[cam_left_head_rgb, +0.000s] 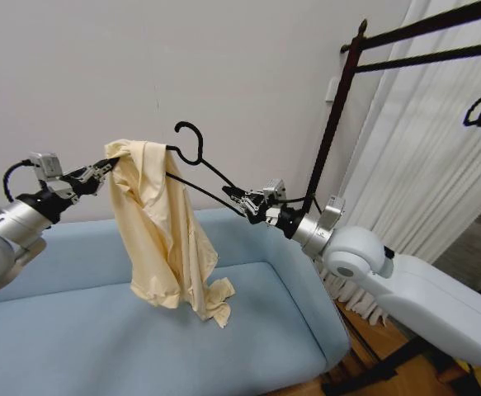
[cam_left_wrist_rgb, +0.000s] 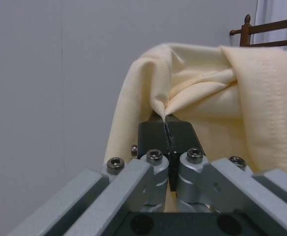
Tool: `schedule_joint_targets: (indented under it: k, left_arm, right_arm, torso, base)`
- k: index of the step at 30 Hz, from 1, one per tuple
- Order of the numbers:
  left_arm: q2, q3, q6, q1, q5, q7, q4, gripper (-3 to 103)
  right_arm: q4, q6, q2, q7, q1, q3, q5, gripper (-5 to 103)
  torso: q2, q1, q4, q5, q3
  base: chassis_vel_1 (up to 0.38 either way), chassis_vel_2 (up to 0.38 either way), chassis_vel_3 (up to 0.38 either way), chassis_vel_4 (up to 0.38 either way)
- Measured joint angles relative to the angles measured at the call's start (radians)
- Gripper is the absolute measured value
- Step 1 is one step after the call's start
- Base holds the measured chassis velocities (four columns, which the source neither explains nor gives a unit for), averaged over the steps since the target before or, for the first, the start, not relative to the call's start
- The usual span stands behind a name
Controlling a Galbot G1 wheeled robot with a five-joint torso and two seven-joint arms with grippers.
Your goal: Pick up the clothes from the sofa and hang them on the clothes hanger.
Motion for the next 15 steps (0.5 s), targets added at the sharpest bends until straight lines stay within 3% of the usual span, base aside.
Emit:
schedule_joint_targets:
  k: [2, 6, 9, 14, 15]
  left_arm:
    - [-0.004, 0.003, 0.001, 0.003, 0.005, -0.005, -0.005, -1]
    - [-0.021, 0.018, 0.007, 0.007, 0.021, -0.025, -0.017, 20]
    - [-0.028, 0.020, 0.011, 0.008, 0.026, -0.036, -0.021, 26]
    - [-0.040, 0.014, 0.019, 0.014, 0.029, -0.052, -0.037, 47]
    - [-0.044, 0.012, 0.020, 0.016, 0.029, -0.054, -0.041, 47]
  right_arm:
    - [0.002, 0.001, 0.003, 0.005, 0.004, -0.002, 0.004, 2]
    - [0.008, 0.000, 0.009, 0.019, 0.020, -0.011, 0.013, 2]
    - [0.009, -0.007, 0.008, 0.029, 0.027, -0.013, 0.014, 2]
    - [0.005, -0.023, 0.005, 0.048, 0.042, -0.019, 0.015, 2]
    - [0.004, -0.027, 0.005, 0.053, 0.047, -0.021, 0.018, 2]
  torso:
    - [0.000, 0.000, 0.0001, -0.0001, 0.000]
    - [0.000, 0.000, -0.0001, -0.0001, 0.000]
    - [0.000, 0.000, -0.0001, 0.0000, 0.000]
    - [0.000, 0.000, -0.0001, 0.0000, 0.000]
    - [0.000, 0.000, -0.0001, 0.0001, 0.000]
  base:
    - [0.000, 0.000, 0.000, 0.000]
    - [0.000, 0.000, 0.000, 0.000]
    - [0.000, 0.000, 0.000, 0.000]
    - [0.000, 0.000, 0.000, 0.000]
    - [0.000, 0.000, 0.000, 0.000]
